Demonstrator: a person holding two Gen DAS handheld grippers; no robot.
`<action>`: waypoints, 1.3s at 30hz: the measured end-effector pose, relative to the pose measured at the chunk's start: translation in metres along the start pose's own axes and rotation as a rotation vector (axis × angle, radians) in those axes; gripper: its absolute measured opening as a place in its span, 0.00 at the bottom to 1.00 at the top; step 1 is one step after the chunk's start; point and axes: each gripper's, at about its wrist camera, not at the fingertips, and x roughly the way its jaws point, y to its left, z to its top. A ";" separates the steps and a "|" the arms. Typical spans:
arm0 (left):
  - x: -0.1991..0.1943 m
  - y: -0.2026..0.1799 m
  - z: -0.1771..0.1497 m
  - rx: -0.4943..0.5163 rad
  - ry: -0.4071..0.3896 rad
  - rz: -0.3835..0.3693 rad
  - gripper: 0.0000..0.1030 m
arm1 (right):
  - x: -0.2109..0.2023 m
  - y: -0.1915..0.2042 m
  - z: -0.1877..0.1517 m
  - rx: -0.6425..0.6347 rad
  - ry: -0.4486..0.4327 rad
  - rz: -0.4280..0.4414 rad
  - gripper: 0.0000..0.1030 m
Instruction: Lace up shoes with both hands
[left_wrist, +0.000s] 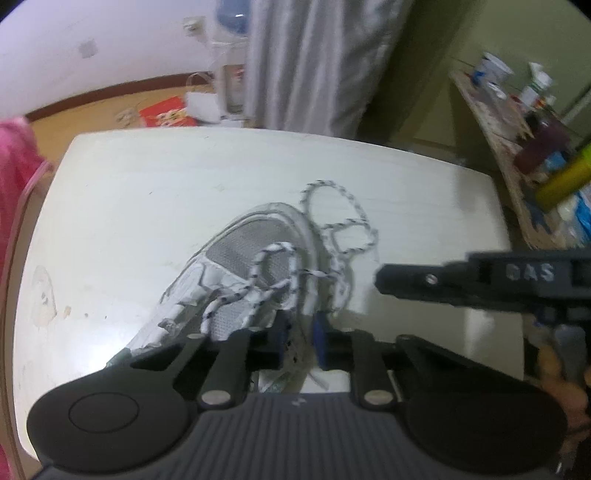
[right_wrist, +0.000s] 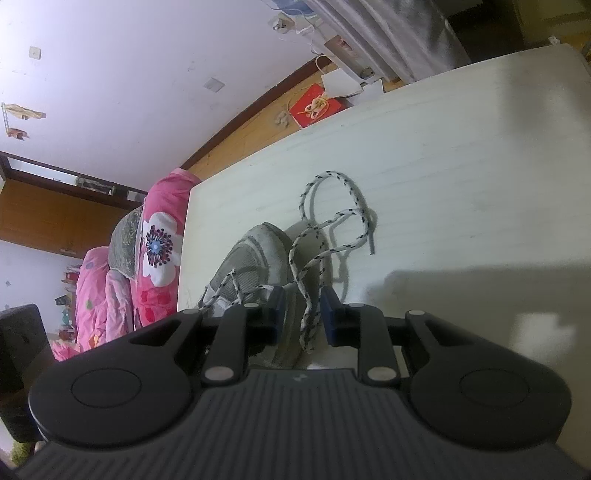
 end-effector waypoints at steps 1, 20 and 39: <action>0.002 0.002 0.001 -0.025 0.003 0.001 0.12 | 0.000 -0.001 0.001 0.002 0.003 0.001 0.20; -0.005 -0.004 -0.005 0.021 -0.049 0.029 0.02 | 0.007 0.002 0.024 -0.070 0.034 0.011 0.20; -0.088 0.072 -0.104 -0.185 0.231 -0.141 0.02 | 0.071 0.092 0.038 -0.585 0.063 -0.066 0.21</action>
